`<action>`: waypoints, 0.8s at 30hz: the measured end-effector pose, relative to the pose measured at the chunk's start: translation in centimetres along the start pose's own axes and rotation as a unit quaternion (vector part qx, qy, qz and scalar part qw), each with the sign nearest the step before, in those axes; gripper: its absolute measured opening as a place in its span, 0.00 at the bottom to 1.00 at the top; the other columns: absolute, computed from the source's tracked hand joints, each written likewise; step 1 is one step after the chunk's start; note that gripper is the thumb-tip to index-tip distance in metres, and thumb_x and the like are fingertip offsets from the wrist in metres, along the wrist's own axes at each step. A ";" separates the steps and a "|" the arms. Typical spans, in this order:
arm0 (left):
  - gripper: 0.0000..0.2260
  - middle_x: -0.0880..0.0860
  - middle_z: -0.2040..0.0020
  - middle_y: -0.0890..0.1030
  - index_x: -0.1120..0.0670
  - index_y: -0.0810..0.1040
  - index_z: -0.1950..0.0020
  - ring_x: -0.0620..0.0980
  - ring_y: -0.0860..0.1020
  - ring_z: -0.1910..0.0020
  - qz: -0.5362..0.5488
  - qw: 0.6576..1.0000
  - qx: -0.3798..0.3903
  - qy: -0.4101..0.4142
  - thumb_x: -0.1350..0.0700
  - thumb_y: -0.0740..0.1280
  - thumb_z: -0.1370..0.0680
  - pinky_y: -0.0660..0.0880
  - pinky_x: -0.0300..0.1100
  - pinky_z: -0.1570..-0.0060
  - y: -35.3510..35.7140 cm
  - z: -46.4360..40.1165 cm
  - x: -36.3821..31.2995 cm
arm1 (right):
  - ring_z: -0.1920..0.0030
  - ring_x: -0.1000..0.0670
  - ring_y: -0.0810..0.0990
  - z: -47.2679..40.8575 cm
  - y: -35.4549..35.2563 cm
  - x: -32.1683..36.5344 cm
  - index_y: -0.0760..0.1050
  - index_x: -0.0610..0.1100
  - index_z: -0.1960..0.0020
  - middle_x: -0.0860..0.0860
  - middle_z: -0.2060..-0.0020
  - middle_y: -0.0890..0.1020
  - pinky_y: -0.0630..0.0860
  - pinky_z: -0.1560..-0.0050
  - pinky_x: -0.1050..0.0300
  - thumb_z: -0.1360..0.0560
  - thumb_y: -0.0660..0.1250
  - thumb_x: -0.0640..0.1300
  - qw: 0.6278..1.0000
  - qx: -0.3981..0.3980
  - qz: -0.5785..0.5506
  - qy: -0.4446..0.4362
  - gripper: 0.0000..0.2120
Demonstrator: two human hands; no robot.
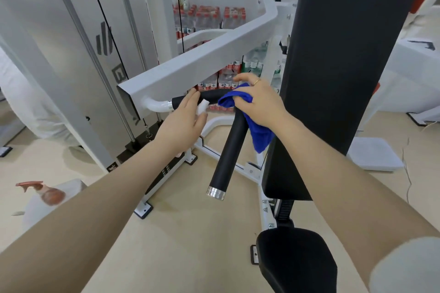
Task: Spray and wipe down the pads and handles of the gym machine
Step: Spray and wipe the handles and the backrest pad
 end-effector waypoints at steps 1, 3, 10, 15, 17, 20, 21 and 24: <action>0.25 0.51 0.23 0.52 0.55 0.52 0.24 0.48 0.63 0.29 0.007 1.000 -0.003 -0.001 0.52 0.55 0.19 0.62 0.44 0.34 -0.1 0.2 0.1 | 0.39 0.47 0.69 0.1 0.0 0.1 0.78 0.47 0.43 0.54 0.34 0.70 0.72 0.46 0.52 0.24 0.62 0.46 1.000 0.002 0.011 -0.002 0.12; 0.25 0.50 0.23 0.50 0.55 0.51 0.24 0.47 0.69 0.34 0.017 1.000 -0.005 0.000 0.51 0.54 0.19 0.66 0.43 0.38 -0.1 0.6 0.2 | 0.38 0.46 0.65 1.9 0.2 0.3 0.80 0.50 0.45 0.55 0.33 0.68 0.69 0.43 0.53 0.24 0.63 0.46 0.999 0.023 0.031 0.000 0.11; 0.24 0.46 0.23 0.47 0.54 0.53 0.24 0.49 0.71 0.35 0.047 0.999 0.003 0.003 0.50 0.53 0.19 0.69 0.43 0.42 0.6 2.2 0.6 | 0.37 0.45 0.60 5.3 0.8 1.9 0.80 0.52 0.45 0.51 0.28 0.60 0.59 0.34 0.55 0.25 0.65 0.43 1.000 0.017 0.023 -0.007 0.10; 0.24 0.47 0.23 0.49 0.53 0.53 0.24 0.48 0.75 0.42 0.042 0.999 0.016 0.002 0.50 0.54 0.19 0.70 0.42 0.42 0.2 1.4 1.1 | 0.35 0.46 0.63 -1.9 -0.2 -1.2 0.75 0.54 0.37 0.52 0.31 0.66 0.64 0.32 0.48 0.21 0.60 0.45 0.997 -0.004 -0.018 0.071 0.14; 0.24 0.45 0.23 0.49 0.52 0.53 0.24 0.49 0.75 0.42 0.027 0.999 0.032 0.010 0.50 0.54 0.19 0.70 0.42 0.43 -0.1 1.1 1.4 | 0.36 0.47 0.63 -2.7 0.9 -0.7 0.75 0.53 0.37 0.53 0.34 0.70 0.64 0.33 0.45 0.20 0.59 0.46 0.995 0.043 -0.054 0.065 0.14; 0.25 0.43 0.23 0.47 0.50 0.52 0.24 0.44 0.75 0.51 0.025 0.999 0.046 -0.002 0.49 0.54 0.19 0.71 0.40 0.49 0.2 1.2 2.1 | 0.36 0.50 0.61 -0.2 0.8 -0.1 0.77 0.53 0.42 0.53 0.33 0.68 0.62 0.32 0.49 0.21 0.59 0.46 0.996 0.080 -0.038 0.027 0.11; 0.25 0.43 0.23 0.47 0.50 0.52 0.24 0.44 0.75 0.52 0.028 0.999 0.043 0.002 0.49 0.54 0.19 0.72 0.40 0.50 0.4 1.3 2.1 | 0.37 0.50 0.59 1.0 0.6 -0.1 0.79 0.53 0.45 0.54 0.31 0.66 0.59 0.32 0.51 0.21 0.59 0.45 0.995 0.088 -0.036 0.014 0.11; 0.24 0.43 0.23 0.49 0.51 0.55 0.24 0.43 0.75 0.57 0.040 0.999 0.019 0.025 0.49 0.55 0.20 0.73 0.41 0.50 0.7 1.4 1.7 | 0.36 0.49 0.58 4.3 0.3 0.1 0.81 0.52 0.51 0.54 0.30 0.63 0.55 0.33 0.54 0.22 0.60 0.40 0.996 0.064 -0.064 0.011 0.12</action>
Point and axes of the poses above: each hand's wrist, its own z-axis away from the middle knuckle, its own y-axis out of the palm, x = y × z, the point moved 6 cm from there along -z, towards the middle knuckle
